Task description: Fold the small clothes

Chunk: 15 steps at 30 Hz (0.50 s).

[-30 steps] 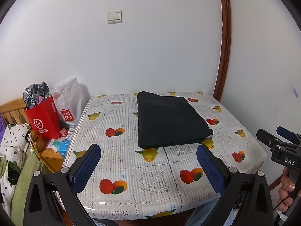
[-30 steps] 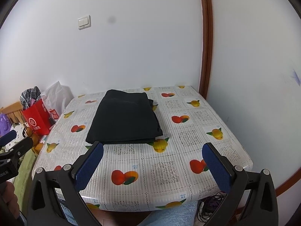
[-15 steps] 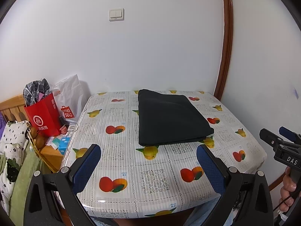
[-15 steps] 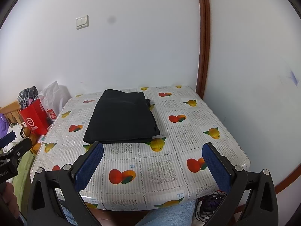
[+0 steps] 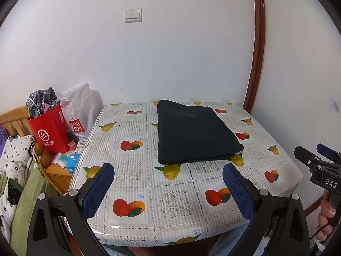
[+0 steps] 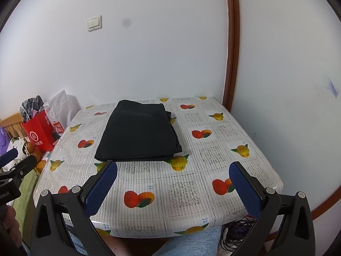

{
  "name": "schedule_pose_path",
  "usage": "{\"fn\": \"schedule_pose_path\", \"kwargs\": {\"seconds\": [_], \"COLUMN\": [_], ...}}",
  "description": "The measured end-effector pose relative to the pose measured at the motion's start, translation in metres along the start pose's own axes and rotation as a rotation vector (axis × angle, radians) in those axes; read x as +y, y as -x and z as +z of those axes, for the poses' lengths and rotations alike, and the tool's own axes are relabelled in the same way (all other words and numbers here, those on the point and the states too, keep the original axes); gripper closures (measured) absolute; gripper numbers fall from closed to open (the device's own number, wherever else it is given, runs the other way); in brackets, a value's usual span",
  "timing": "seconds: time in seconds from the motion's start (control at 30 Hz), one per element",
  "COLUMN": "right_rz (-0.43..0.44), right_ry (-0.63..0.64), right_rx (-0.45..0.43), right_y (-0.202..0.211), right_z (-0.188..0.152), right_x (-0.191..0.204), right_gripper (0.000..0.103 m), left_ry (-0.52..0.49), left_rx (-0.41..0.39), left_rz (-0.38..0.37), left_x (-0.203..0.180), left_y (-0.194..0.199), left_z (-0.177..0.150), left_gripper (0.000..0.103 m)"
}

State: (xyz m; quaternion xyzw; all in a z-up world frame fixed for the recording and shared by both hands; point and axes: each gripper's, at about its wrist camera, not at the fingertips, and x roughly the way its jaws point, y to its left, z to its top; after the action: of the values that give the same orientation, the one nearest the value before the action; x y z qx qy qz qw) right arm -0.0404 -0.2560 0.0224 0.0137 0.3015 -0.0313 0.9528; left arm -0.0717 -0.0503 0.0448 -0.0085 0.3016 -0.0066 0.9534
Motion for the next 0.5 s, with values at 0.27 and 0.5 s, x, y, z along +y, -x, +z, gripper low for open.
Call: {"fn": "schedule_pose_path", "kwargs": {"seconds": [0.27, 0.5], "right_rz": [0.003, 0.005], "right_ry": [0.004, 0.003], "right_rx": [-0.004, -0.003], "right_y": [0.0004, 0.0005], "right_z": [-0.0008, -0.0010], "right_x": [-0.0008, -0.0019], "right_gripper": [0.000, 0.000], "left_ry": [0.004, 0.005], "left_rx": [0.001, 0.001], "left_rz": [0.002, 0.003], "left_x": [0.0019, 0.0029], "left_y": [-0.0004, -0.0001], "left_z": [-0.0005, -0.0007], "left_gripper": [0.000, 0.000]}}
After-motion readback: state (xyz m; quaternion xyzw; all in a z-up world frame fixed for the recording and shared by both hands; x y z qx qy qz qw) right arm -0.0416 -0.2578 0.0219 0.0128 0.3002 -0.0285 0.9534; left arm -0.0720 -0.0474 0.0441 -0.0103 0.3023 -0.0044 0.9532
